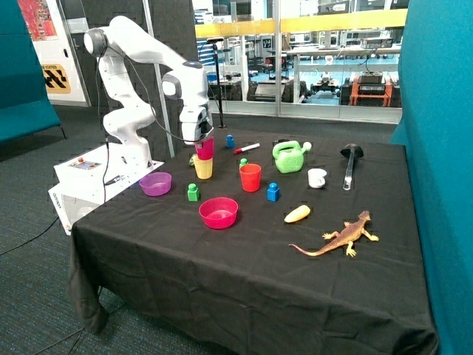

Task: Stack the cups

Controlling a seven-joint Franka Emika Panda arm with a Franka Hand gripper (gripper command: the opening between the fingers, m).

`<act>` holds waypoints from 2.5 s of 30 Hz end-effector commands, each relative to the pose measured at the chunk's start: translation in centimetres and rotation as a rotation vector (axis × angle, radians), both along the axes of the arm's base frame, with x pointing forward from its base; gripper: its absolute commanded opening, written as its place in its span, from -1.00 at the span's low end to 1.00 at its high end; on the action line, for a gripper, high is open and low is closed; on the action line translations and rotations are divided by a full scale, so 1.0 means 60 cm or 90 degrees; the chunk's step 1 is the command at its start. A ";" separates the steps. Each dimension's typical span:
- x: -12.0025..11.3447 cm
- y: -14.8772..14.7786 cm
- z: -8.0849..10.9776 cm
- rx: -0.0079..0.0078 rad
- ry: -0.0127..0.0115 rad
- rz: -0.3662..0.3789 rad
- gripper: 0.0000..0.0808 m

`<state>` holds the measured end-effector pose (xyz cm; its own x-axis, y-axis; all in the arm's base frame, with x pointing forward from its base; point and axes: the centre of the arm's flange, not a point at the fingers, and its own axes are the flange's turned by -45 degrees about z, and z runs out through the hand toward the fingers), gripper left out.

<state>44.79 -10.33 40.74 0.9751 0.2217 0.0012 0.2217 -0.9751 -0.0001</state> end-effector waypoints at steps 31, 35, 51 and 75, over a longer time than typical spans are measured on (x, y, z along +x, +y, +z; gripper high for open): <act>-0.030 0.000 0.001 -0.0003 0.0008 -0.026 -1.00; -0.038 0.003 -0.012 -0.0003 0.0008 -0.021 -1.00; -0.020 0.002 -0.023 -0.0003 0.0008 -0.006 -1.00; -0.015 0.000 -0.070 -0.0003 0.0008 -0.015 -1.00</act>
<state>44.37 -10.51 37.51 0.9802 0.1980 -0.0045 0.1980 -0.9802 0.0006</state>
